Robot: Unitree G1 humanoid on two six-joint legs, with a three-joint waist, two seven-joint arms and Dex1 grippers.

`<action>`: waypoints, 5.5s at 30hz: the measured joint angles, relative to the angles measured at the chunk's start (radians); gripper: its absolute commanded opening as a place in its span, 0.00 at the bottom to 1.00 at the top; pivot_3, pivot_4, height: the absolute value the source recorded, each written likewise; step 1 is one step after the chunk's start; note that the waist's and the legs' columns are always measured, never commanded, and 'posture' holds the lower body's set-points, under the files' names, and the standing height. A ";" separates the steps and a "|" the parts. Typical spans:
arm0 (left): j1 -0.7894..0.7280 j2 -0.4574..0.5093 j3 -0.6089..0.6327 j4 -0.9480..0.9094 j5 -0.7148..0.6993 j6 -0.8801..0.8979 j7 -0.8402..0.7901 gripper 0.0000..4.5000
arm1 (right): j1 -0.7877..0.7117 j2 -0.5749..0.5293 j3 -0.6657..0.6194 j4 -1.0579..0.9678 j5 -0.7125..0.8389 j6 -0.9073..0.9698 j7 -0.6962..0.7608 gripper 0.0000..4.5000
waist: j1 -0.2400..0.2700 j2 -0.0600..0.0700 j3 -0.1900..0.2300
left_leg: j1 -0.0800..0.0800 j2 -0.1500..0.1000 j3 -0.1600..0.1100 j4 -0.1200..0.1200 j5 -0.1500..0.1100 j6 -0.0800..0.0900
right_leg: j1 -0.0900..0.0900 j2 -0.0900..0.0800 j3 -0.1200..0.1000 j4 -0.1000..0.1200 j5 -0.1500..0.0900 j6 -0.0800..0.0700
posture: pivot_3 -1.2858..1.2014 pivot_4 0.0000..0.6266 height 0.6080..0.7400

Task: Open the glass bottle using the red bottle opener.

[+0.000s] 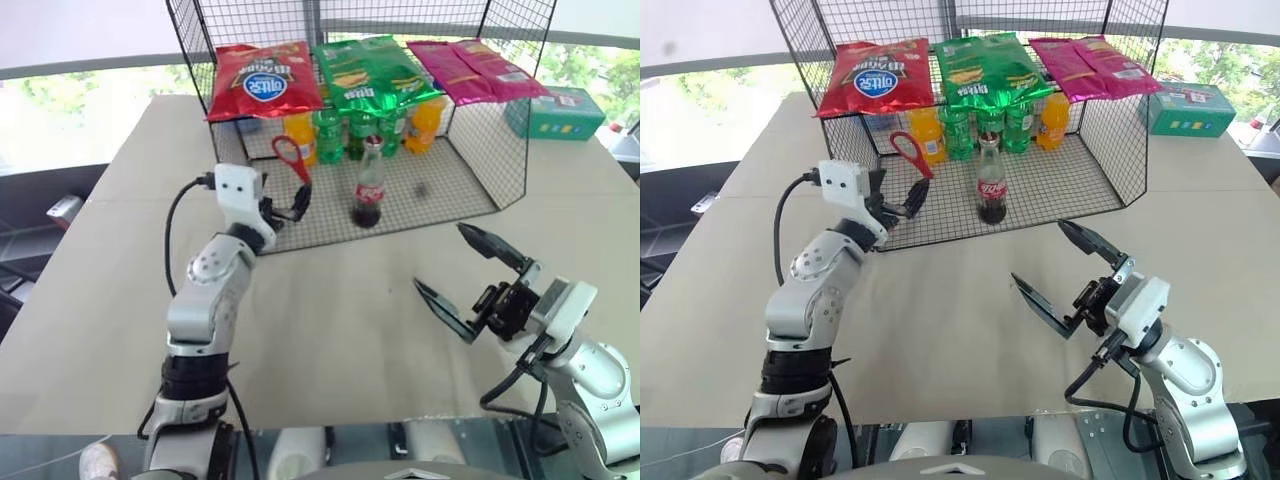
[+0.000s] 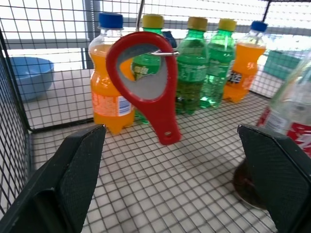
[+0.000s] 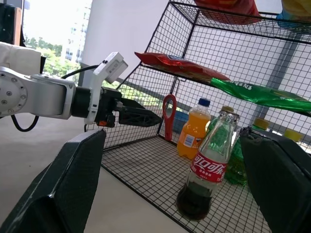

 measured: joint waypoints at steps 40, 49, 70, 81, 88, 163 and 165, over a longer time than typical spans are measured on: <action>-0.119 0.011 -0.023 0.143 0.059 -0.141 -0.133 0.01 | 0.030 0.024 0.009 0.037 -0.057 -0.019 -0.022 1.00 | 0.002 -0.001 0.000 | -0.001 0.000 0.000 0.000 0.000 -0.001 | 0.000 0.000 -0.001 0.000 0.001 0.002 | 0.52 0.24 1.00; -0.123 0.059 0.013 0.150 -0.068 -0.149 -0.319 0.01 | 0.023 0.015 0.022 0.040 -0.100 0.090 -0.070 1.00 | 0.002 -0.001 0.000 | -0.001 0.000 0.000 0.000 0.002 -0.003 | 0.000 0.000 -0.001 0.000 0.000 0.001 | 0.52 0.24 1.00; 0.119 0.164 0.251 -0.123 -0.814 0.386 -0.475 0.01 | -0.248 -0.046 0.058 -0.038 0.237 0.713 -0.051 1.00 | -0.033 -0.002 0.002 | -0.001 0.005 -0.001 0.000 0.002 -0.003 | -0.001 -0.001 -0.001 0.001 0.001 0.002 | 0.52 0.24 1.00; 0.194 0.265 0.213 -0.249 -1.029 0.462 -0.589 0.01 | -0.528 -0.035 0.014 0.050 0.762 1.045 -0.076 1.00 | -0.017 -0.003 0.002 | -0.001 0.000 -0.004 0.000 0.001 -0.002 | 0.001 -0.002 -0.003 0.000 -0.001 -0.002 | 0.52 0.24 1.00; 0.191 0.296 0.160 -0.278 -1.006 0.440 -0.643 0.00 | -0.589 -0.033 0.020 0.089 0.849 1.119 -0.093 0.72 | -0.022 -0.003 0.002 | -0.002 0.000 -0.004 -0.001 0.001 -0.002 | -0.001 -0.001 -0.004 0.000 -0.001 -0.002 | 0.52 0.24 1.00; -0.500 -0.080 -0.205 0.902 0.081 -0.450 -0.657 0.58 | -0.206 -0.069 -0.211 -0.027 0.628 0.908 -0.319 0.00 | 0.001 -0.002 0.003 | -0.018 -0.001 -0.010 -0.001 0.001 -0.002 | -0.005 0.000 -0.013 -0.013 0.002 0.003 | 0.52 0.24 1.00; -0.406 -0.048 -0.208 0.728 0.016 -0.378 -0.756 0.58 | -0.178 -0.098 -0.220 -0.046 0.579 0.884 -0.315 0.00 | -0.003 -0.001 0.003 | -0.019 0.000 -0.011 -0.001 0.003 -0.006 | -0.006 -0.001 -0.012 -0.013 0.002 0.003 | 0.52 0.24 1.00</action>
